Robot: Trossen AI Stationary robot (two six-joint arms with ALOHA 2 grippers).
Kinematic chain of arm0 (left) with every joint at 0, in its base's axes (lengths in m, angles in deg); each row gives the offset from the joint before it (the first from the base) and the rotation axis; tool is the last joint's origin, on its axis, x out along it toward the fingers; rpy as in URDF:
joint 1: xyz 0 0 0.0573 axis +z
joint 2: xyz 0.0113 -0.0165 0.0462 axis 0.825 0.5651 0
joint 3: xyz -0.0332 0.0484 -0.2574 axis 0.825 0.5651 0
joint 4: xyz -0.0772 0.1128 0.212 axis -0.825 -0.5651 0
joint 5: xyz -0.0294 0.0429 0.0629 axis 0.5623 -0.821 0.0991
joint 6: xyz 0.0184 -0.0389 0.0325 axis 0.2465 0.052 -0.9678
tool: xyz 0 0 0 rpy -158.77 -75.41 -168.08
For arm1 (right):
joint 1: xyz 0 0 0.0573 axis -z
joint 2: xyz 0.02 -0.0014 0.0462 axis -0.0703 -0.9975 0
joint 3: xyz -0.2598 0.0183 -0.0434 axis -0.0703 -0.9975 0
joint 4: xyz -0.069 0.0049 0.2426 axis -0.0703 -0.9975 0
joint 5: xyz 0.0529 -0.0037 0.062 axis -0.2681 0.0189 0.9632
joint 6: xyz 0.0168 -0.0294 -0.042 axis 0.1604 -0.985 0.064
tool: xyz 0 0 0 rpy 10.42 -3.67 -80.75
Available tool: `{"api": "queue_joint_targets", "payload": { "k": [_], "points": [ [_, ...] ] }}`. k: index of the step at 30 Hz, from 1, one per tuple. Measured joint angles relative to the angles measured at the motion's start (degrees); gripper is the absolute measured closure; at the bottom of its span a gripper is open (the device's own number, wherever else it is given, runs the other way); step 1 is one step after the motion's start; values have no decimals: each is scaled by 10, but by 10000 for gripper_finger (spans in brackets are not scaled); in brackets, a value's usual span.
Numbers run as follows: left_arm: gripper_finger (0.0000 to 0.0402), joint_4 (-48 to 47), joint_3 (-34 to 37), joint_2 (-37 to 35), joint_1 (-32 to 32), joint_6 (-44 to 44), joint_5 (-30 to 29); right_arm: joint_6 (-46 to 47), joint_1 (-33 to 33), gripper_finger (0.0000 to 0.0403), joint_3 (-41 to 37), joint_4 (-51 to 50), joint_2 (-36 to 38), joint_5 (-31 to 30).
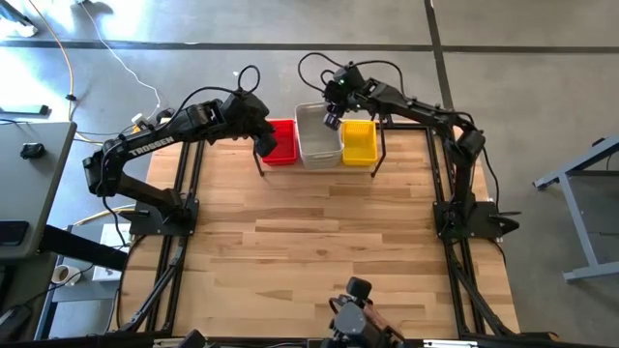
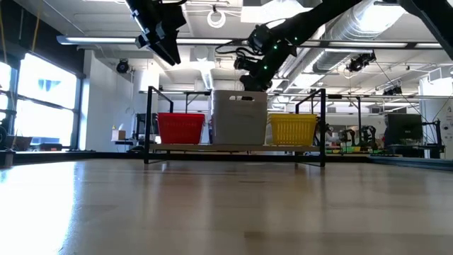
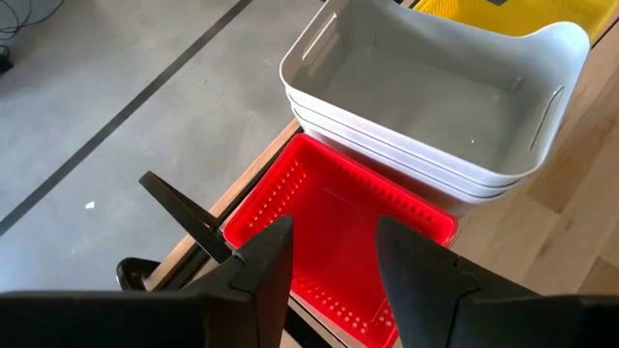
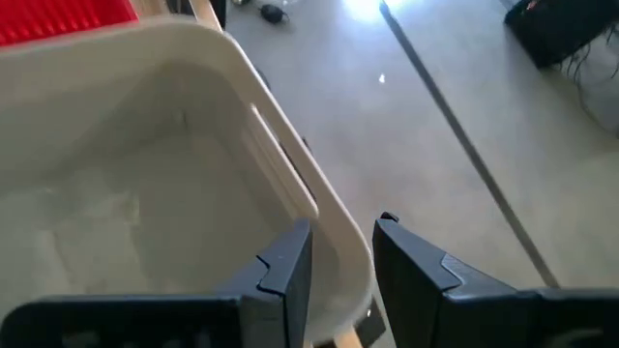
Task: Stack baskets on shelf by color
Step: Adjust the bins on the shelf
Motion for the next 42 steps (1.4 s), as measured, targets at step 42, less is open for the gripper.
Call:
{"api": "queue_joint_targets", "payload": {
  "k": [42],
  "points": [
    [264, 5, 0, 0, 0, 10, -2, 50, -12, 304, 0, -77, 10, -87]
  ]
}}
